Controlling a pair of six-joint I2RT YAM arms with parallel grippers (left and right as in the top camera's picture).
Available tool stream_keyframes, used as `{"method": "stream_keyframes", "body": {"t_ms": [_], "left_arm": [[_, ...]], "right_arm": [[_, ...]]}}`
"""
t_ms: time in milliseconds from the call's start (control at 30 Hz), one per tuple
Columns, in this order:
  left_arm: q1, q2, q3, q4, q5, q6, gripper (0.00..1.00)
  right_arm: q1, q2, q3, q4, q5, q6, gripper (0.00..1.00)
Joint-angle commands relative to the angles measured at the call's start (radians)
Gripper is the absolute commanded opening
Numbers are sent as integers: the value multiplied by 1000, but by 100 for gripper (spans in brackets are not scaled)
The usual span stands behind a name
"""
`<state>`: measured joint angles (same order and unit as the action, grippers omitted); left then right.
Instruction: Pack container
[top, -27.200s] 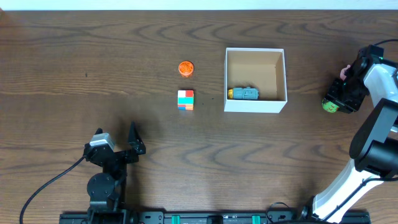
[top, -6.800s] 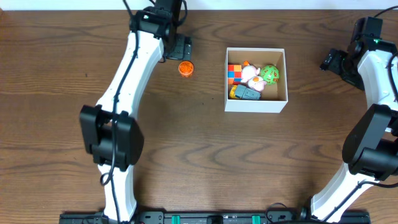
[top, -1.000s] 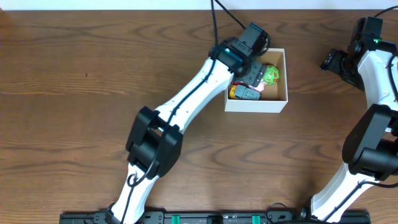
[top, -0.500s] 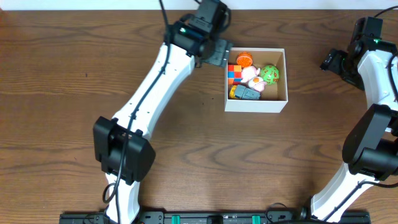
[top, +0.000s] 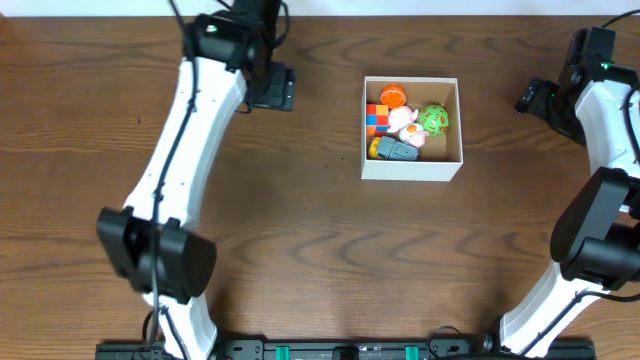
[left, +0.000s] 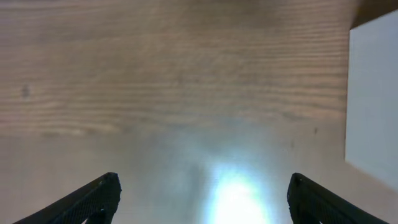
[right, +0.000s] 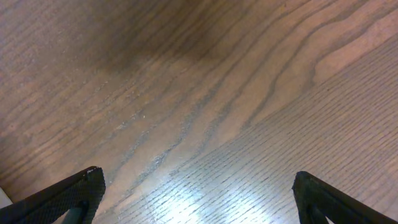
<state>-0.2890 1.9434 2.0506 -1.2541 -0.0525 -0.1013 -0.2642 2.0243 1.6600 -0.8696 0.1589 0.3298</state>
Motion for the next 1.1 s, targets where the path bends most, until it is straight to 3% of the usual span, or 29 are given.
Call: {"method": "stream_keyframes", "body": {"t_ms": [0, 200, 667, 800, 1067], "left_arm": [[10, -89, -35, -8, -18, -8, 87], [12, -285, -271, 129, -85, -9, 87], [12, -1029, -1148, 669, -83, -43, 98], [12, -1117, -1264, 735, -82, -65, 98], [12, -1075, -1309, 770, -79, -298, 98]], "right_arm": [[-8, 3, 0, 2, 17, 14, 99], [-8, 3, 0, 2, 17, 14, 99], [-8, 3, 0, 2, 17, 14, 99], [-8, 3, 0, 2, 17, 14, 99], [-8, 3, 0, 2, 17, 14, 99]]}}
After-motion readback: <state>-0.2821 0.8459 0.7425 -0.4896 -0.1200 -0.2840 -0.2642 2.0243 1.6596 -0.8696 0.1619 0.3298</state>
